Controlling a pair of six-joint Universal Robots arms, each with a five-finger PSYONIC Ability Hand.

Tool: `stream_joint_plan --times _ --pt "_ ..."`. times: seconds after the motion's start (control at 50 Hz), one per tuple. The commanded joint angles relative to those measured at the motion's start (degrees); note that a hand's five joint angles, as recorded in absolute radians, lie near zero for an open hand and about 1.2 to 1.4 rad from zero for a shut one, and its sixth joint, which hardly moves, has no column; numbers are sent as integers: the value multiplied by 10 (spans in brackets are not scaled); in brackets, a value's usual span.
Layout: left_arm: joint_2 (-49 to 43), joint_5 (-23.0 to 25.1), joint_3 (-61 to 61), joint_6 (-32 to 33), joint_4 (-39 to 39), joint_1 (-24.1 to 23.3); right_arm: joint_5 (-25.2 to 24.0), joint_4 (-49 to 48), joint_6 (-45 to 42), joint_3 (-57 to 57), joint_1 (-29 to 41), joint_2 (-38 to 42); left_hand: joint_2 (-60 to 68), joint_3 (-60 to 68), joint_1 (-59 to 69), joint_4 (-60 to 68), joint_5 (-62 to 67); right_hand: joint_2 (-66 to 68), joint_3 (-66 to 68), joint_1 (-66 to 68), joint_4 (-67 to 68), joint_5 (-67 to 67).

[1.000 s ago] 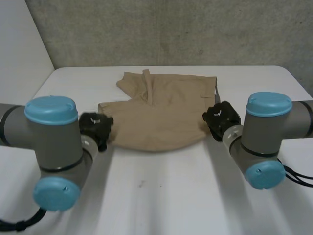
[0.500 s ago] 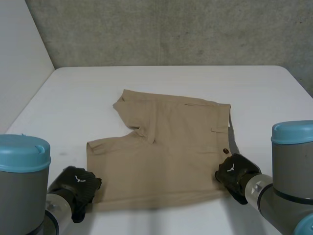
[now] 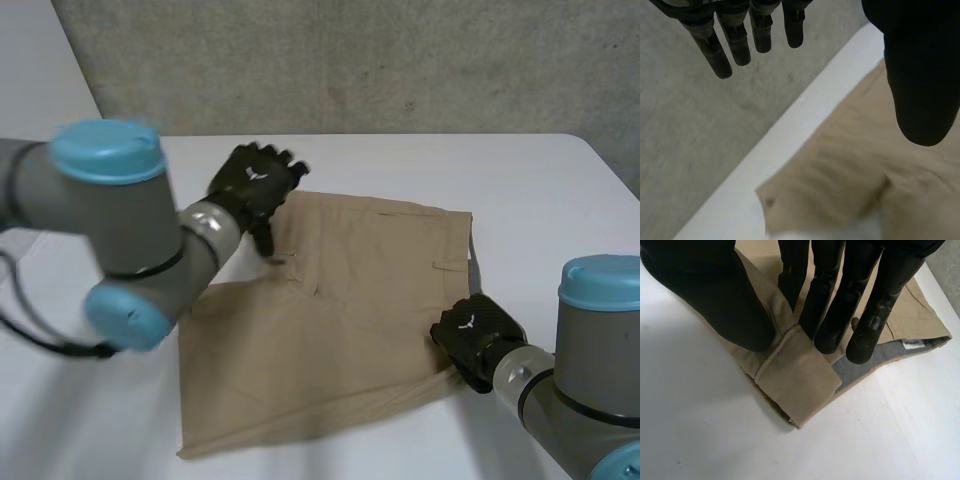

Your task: Fold the shorts.

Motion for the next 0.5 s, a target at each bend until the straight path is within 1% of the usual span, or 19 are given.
stream_joint_plan --times 0.02,0.04,0.1,0.12,0.18,0.2,0.24,0.34,0.4,0.44,0.5 --pt "-177 110 199 7 -2 25 1 -21 1 11 1 9 17 7 24 15 7 122 122 234 115 133" --pt "-211 139 238 11 -6 32 1 -23 1 12 1 10 17 7 24 15 7 122 122 234 115 133" --pt "-247 172 283 19 -14 40 2 -29 1 18 1 12 24 13 31 22 13 122 122 234 115 133" --pt "-273 186 313 26 -17 42 2 -30 1 19 1 12 52 42 59 50 42 122 122 234 115 133" --pt "-305 197 354 38 -17 45 2 -31 1 25 -1 12 101 91 108 99 91 122 122 234 115 133" --pt "-326 199 380 46 -17 49 2 -32 1 26 -1 12 136 126 143 134 126 122 122 234 115 133" --pt "-342 204 400 52 -19 53 2 -33 1 28 -3 12 157 146 163 155 146 122 122 234 115 133" --pt "-374 216 437 63 -24 58 2 -34 1 30 -4 13 160 150 167 158 150 122 122 234 115 133" --pt "-388 241 451 67 -25 59 2 -38 1 30 -4 13 173 163 180 172 163 122 122 234 115 133" --pt "-399 256 462 68 -27 60 2 -38 1 31 -4 13 207 197 214 205 197 122 122 234 115 133" --pt "-410 265 473 68 -35 61 2 -38 1 32 -4 13 207 197 214 205 197 122 122 234 115 133"
